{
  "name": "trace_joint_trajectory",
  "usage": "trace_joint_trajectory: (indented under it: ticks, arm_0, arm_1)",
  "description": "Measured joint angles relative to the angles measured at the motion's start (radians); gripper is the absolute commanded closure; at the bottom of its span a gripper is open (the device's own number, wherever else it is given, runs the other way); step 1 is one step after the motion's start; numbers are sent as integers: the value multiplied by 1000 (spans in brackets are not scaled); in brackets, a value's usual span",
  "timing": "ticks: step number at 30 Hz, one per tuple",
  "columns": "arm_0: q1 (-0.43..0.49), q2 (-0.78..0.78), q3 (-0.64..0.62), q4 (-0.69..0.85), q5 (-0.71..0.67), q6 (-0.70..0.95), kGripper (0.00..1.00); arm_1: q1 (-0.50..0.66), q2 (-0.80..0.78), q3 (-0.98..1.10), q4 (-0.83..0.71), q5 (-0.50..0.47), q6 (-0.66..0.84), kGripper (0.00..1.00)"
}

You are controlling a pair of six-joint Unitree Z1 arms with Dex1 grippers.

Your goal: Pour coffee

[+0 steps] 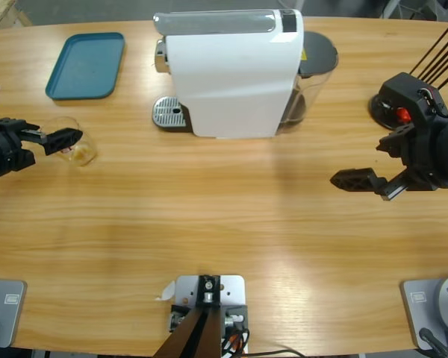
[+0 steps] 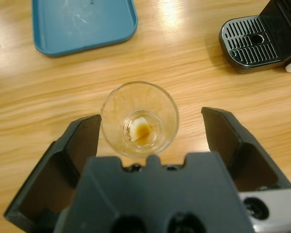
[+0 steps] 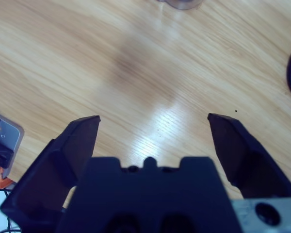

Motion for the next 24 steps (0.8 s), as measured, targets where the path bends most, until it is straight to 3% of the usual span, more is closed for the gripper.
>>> trace_joint_trajectory:
  ticks: [24]
  arm_0:
    - [-1, 86, -2, -14, 47, -37, 101]
  arm_1:
    - [0, 0, 1, 0, 4, 0, 0]
